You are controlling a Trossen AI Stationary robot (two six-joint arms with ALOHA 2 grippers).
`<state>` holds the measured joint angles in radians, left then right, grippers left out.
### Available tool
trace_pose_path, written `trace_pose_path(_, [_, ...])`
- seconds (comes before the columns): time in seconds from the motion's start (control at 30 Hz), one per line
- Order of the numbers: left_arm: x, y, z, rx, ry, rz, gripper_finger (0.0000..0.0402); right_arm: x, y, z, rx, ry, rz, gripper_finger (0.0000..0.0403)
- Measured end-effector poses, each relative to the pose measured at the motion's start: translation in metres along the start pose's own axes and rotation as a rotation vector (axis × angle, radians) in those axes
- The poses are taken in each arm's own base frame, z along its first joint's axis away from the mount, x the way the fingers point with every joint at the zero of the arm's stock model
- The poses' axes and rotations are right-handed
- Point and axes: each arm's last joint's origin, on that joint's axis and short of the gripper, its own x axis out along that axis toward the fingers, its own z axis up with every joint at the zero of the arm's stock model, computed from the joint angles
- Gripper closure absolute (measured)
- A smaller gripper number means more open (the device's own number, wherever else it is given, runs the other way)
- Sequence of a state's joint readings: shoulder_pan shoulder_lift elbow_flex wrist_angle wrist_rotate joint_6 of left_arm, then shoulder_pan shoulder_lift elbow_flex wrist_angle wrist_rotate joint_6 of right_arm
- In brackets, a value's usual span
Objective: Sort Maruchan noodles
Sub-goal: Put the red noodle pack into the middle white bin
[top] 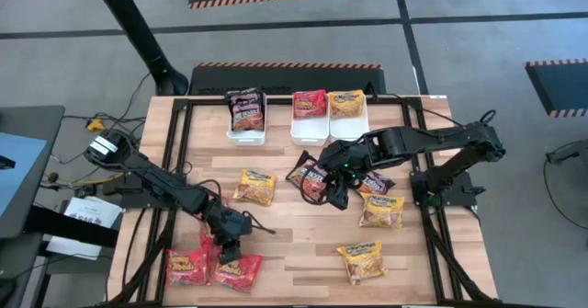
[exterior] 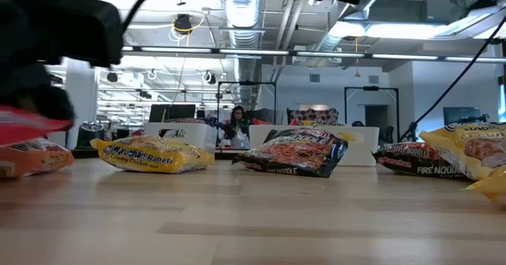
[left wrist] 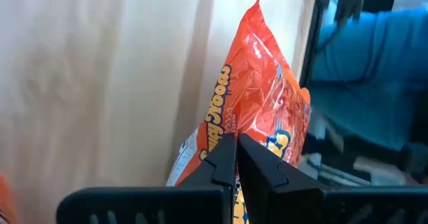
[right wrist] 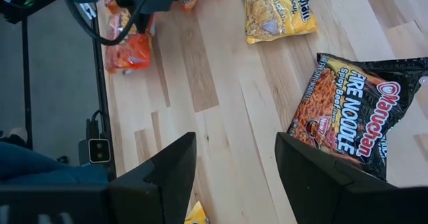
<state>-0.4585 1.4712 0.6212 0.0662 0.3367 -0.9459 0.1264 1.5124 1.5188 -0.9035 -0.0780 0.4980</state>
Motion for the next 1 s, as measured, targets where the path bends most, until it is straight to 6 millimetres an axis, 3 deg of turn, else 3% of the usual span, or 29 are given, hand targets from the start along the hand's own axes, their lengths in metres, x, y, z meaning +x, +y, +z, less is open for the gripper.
trace_pose_path(0.2, [-0.006, 0.009, 0.016, 0.015, -0.063, 0.004, 0.0401, 0.000, -0.001, 0.001, 0.057, -0.003, 0.015, 0.0175])
trace_pose_path(0.53, [-0.022, 0.028, 0.045, 0.024, -0.192, 0.020, 0.0401, -0.003, 0.014, -0.008, 0.132, 0.120, 0.192, 0.0175])
trace_pose_path(0.8, [-0.032, 0.042, 0.058, 0.013, -0.243, 0.046, 0.0401, -0.004, 0.040, -0.034, 0.147, 0.258, 0.208, 0.0175])
trace_pose_path(1.0, [-0.037, 0.049, 0.064, 0.006, -0.270, 0.062, 0.0401, -0.005, 0.061, -0.059, 0.159, 0.237, 0.054, 0.0175])
